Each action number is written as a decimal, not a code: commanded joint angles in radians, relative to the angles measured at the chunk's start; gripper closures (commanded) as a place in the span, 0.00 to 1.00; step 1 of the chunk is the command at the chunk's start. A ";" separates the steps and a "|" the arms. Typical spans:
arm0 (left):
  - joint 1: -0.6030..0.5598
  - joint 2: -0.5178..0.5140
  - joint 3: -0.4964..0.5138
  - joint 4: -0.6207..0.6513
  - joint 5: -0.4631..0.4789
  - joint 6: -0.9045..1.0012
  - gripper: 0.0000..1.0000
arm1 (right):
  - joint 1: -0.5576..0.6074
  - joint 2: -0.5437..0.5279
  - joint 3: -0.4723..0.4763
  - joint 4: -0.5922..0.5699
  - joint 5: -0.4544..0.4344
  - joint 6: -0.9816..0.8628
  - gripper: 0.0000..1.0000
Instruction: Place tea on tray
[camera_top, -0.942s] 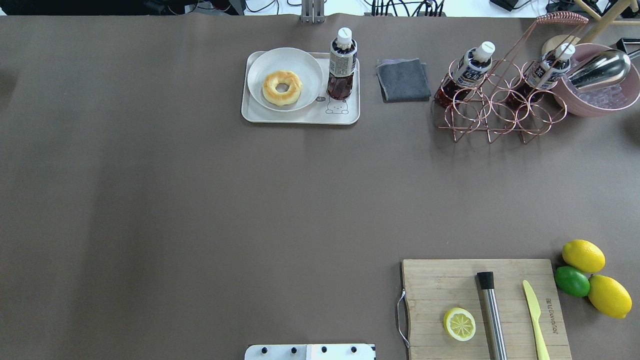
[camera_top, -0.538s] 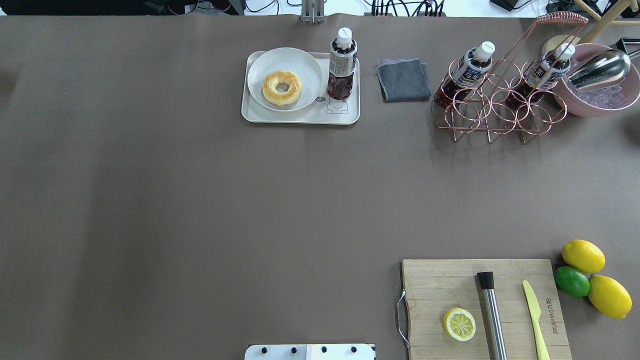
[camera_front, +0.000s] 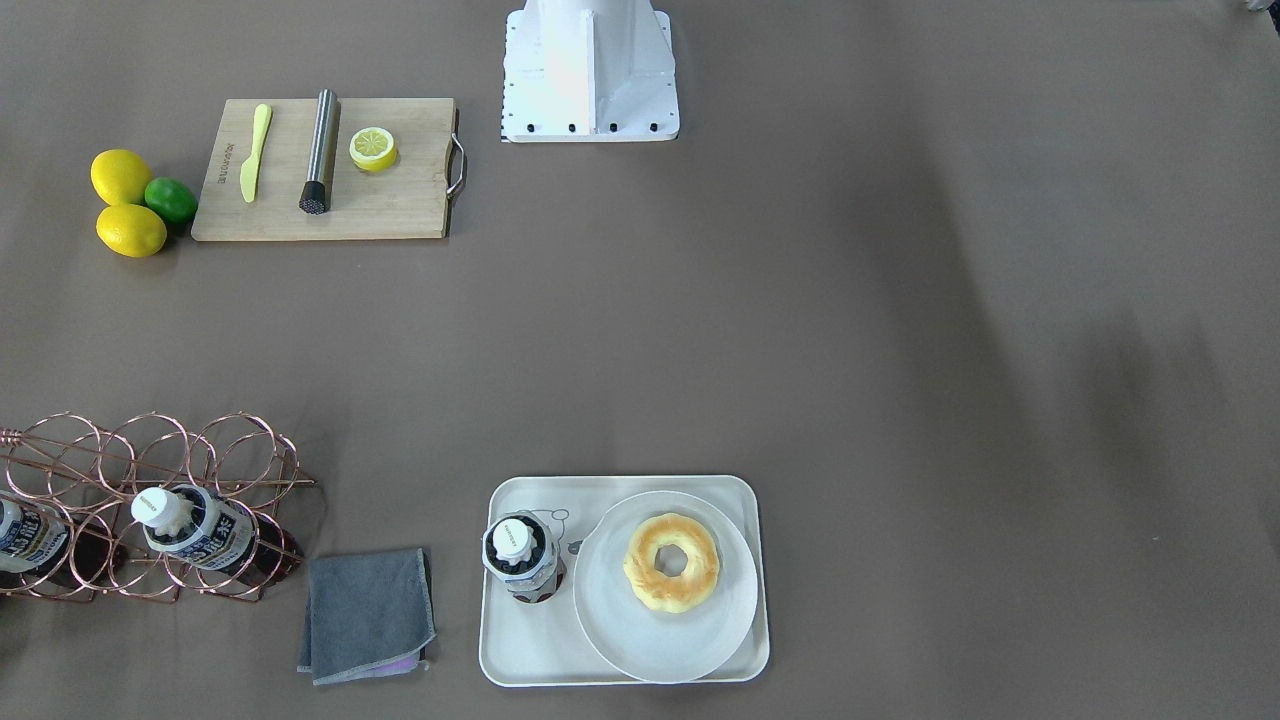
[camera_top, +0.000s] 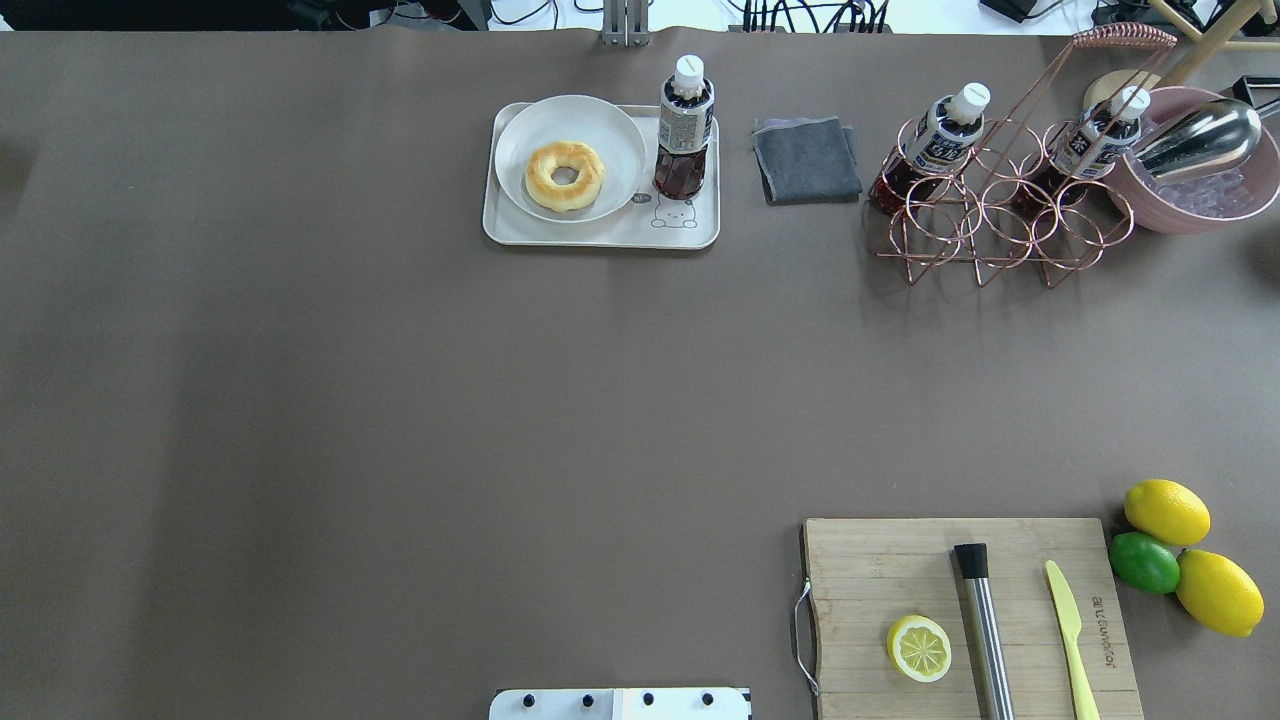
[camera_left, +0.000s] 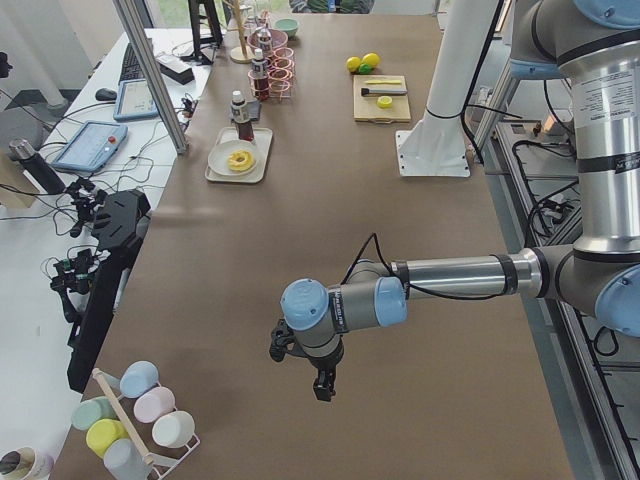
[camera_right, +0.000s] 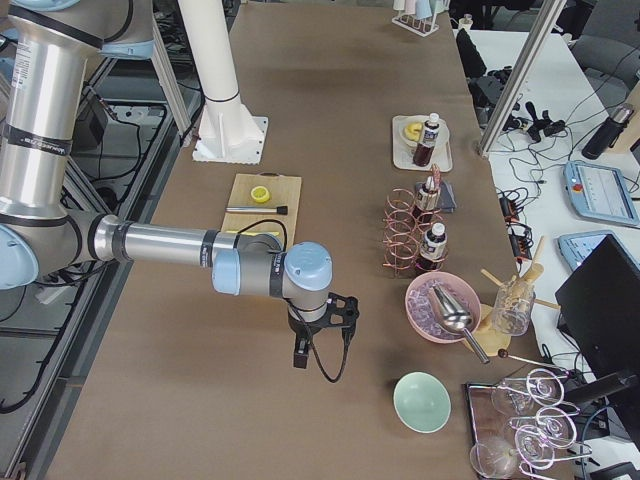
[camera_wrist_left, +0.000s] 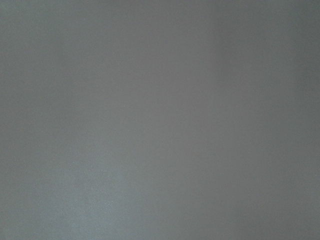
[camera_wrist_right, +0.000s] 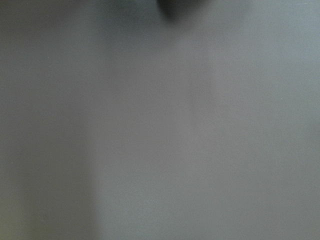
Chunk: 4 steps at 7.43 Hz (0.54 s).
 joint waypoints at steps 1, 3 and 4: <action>0.000 0.000 0.001 0.000 0.000 -0.001 0.01 | 0.000 0.001 -0.001 0.002 0.001 0.000 0.00; 0.000 0.000 0.001 0.000 0.003 0.000 0.01 | 0.000 0.003 0.000 0.002 0.003 -0.002 0.00; 0.000 0.000 0.000 0.000 0.005 -0.001 0.01 | 0.000 0.003 0.000 0.002 0.003 0.000 0.00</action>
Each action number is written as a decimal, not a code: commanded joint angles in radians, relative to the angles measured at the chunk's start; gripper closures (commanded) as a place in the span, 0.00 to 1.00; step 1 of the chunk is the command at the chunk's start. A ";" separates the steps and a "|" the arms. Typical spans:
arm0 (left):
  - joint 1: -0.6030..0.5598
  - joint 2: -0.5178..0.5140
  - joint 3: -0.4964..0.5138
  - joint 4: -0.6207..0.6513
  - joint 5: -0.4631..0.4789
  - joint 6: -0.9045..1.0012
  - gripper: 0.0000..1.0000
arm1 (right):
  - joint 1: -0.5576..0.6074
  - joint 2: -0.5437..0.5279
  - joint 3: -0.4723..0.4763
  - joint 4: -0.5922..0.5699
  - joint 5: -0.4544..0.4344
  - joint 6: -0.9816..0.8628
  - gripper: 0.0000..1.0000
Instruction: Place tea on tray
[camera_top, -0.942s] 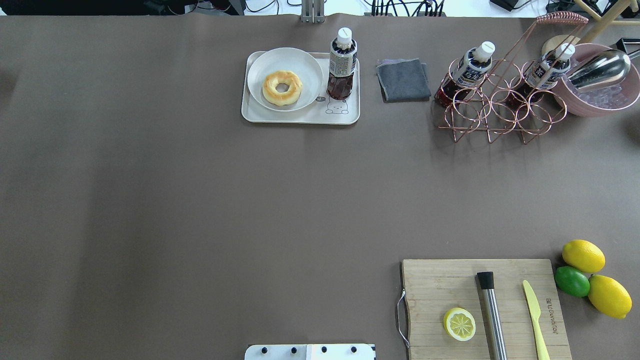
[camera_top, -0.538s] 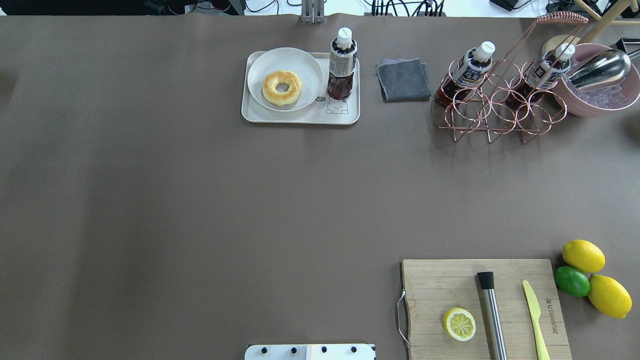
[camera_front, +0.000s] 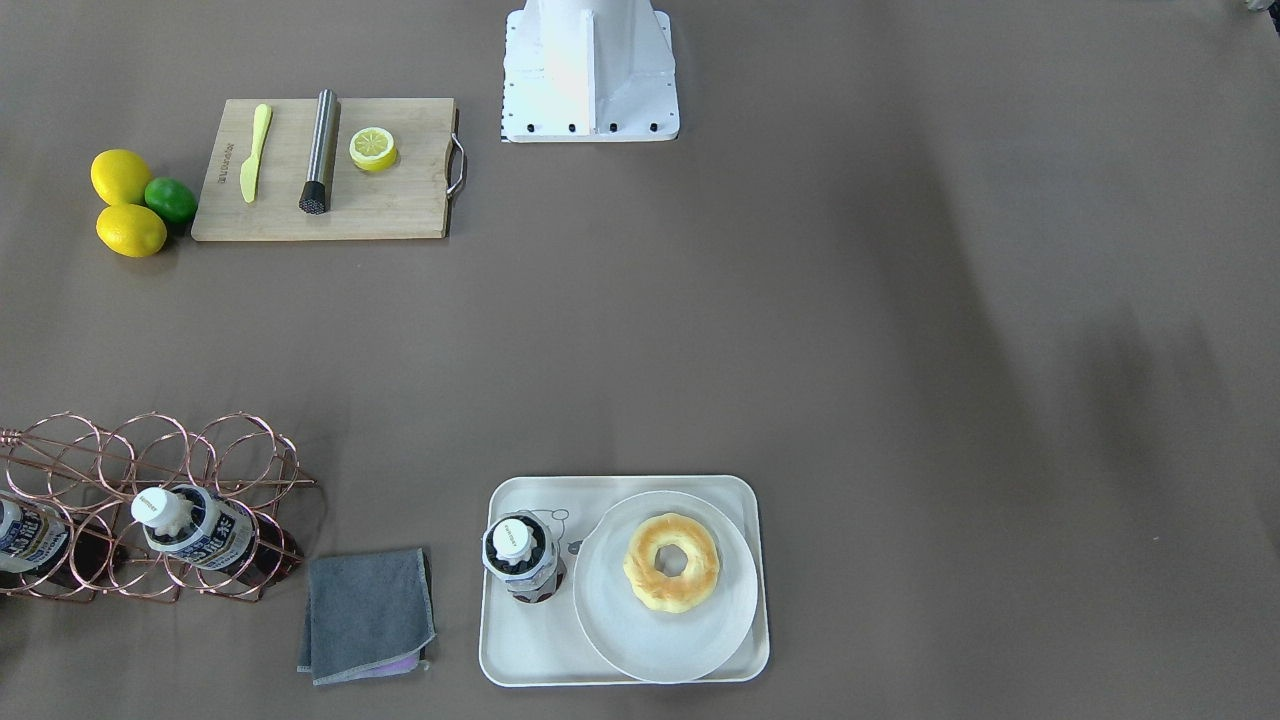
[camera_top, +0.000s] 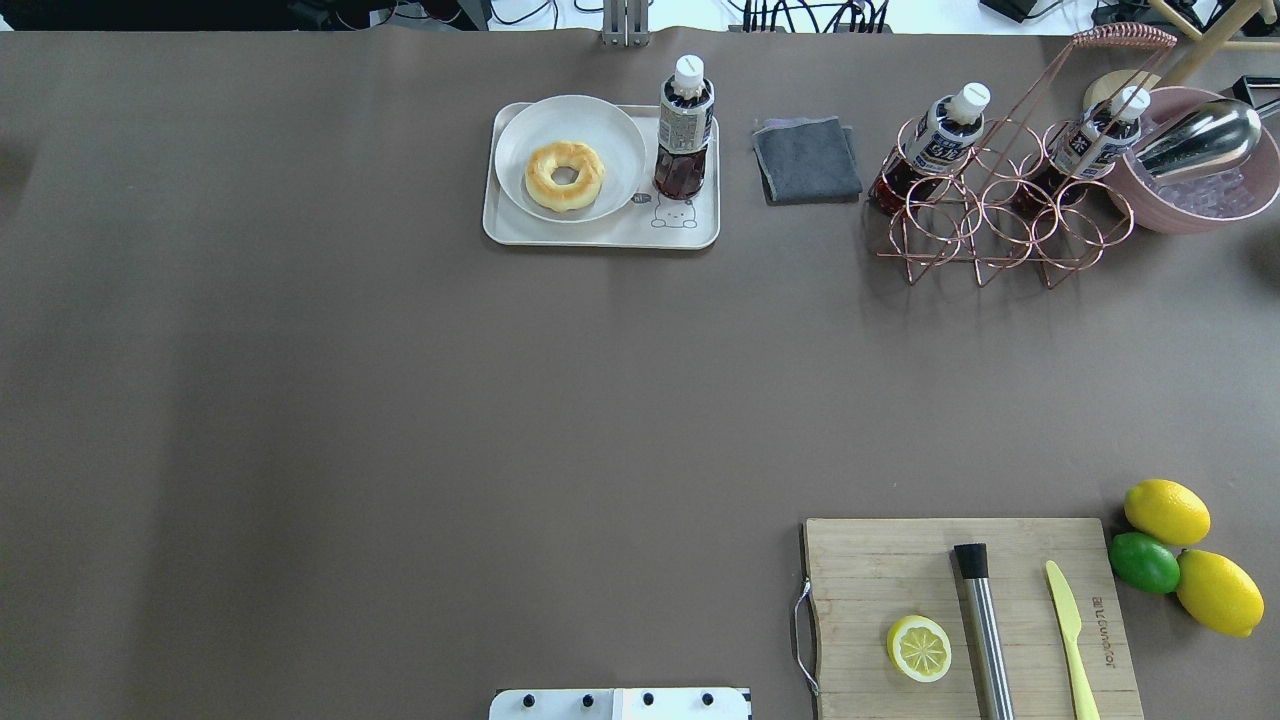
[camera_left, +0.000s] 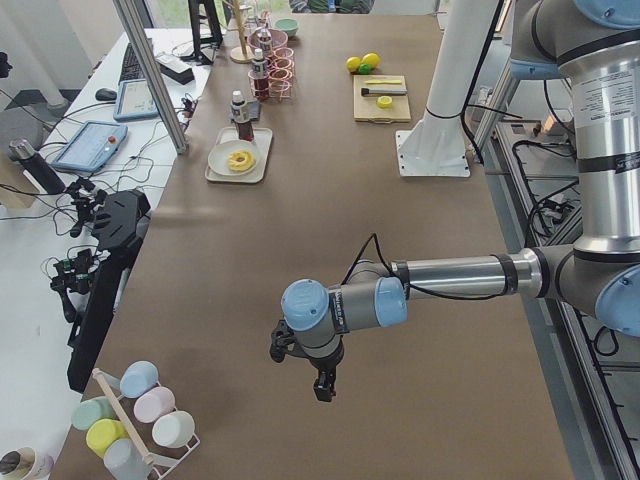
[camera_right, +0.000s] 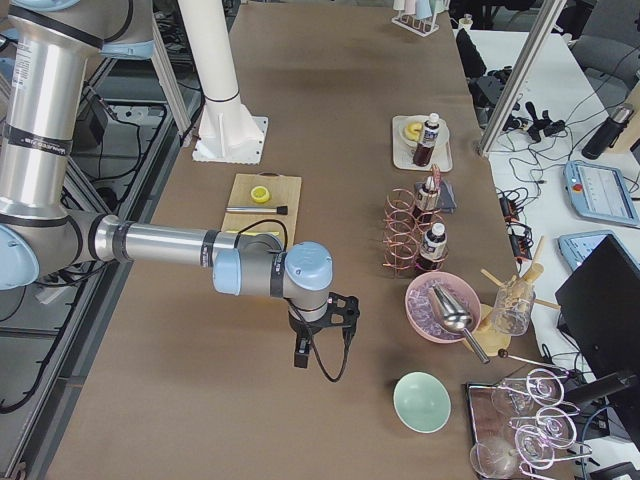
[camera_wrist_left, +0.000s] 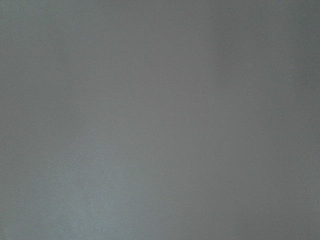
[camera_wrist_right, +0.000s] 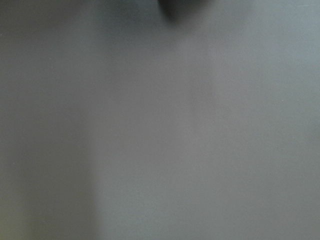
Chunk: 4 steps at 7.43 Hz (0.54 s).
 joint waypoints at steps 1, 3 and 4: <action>0.000 0.000 0.000 0.002 0.003 -0.001 0.01 | 0.000 0.000 0.001 -0.001 0.001 -0.001 0.00; 0.000 -0.003 0.000 0.006 0.003 -0.010 0.01 | 0.001 -0.001 0.003 -0.001 0.001 -0.001 0.00; 0.000 -0.002 0.000 0.008 0.006 -0.008 0.01 | 0.000 -0.001 0.003 -0.001 0.001 -0.001 0.00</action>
